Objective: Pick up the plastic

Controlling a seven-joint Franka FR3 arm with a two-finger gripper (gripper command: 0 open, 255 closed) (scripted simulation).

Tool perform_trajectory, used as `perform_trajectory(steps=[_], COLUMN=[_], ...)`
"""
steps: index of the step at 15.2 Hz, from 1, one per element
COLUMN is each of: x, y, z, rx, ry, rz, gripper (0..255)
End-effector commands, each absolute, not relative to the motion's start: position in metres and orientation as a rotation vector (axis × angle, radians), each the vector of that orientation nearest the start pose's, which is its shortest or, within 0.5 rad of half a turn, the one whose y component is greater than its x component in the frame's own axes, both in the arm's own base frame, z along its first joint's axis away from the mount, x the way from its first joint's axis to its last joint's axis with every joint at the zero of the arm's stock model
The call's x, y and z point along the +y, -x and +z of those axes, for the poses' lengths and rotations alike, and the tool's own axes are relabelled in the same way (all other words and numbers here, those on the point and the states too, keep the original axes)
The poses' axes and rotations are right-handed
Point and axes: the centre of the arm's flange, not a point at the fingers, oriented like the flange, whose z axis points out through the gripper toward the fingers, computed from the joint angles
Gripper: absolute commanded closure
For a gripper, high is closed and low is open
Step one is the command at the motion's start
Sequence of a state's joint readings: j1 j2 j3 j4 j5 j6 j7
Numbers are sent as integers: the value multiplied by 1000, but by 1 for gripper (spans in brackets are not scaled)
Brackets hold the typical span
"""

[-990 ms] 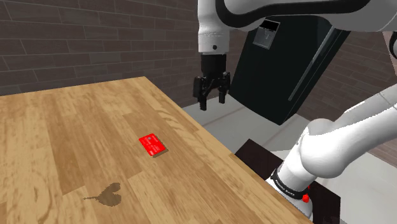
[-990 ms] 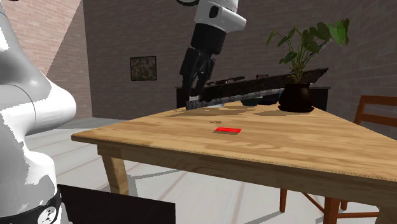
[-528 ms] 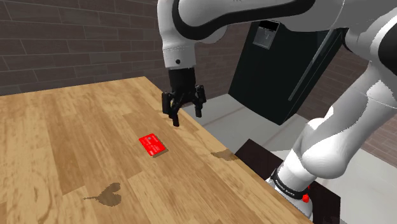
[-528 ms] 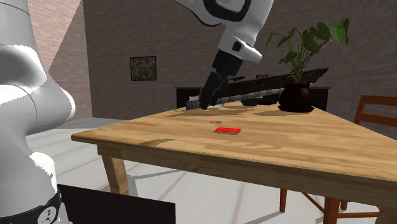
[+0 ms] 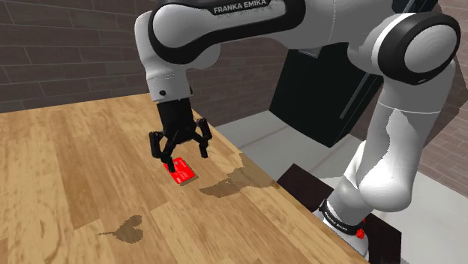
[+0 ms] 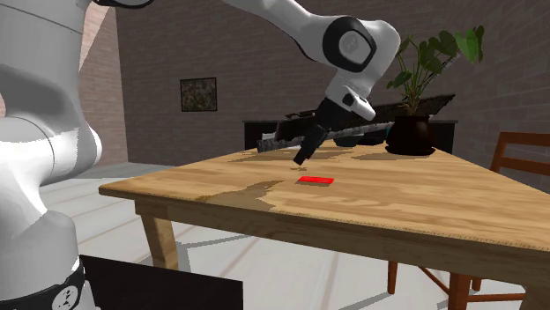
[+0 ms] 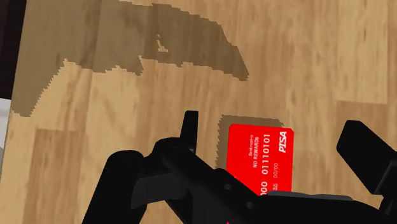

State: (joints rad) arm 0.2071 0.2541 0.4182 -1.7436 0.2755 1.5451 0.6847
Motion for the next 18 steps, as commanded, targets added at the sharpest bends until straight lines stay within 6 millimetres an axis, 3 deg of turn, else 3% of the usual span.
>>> perform_trajectory(steps=[1, 7, 9, 10, 18], x=[356, 356, 356, 357, 354], y=[-462, -462, -462, -463, -465], z=[408, 373, 373, 373, 370], rx=[155, 155, 155, 155, 155], ry=[2971, 2971, 2971, 2971, 2971], rz=[891, 891, 891, 890, 891], gripper=[0, 0, 0, 255, 255])
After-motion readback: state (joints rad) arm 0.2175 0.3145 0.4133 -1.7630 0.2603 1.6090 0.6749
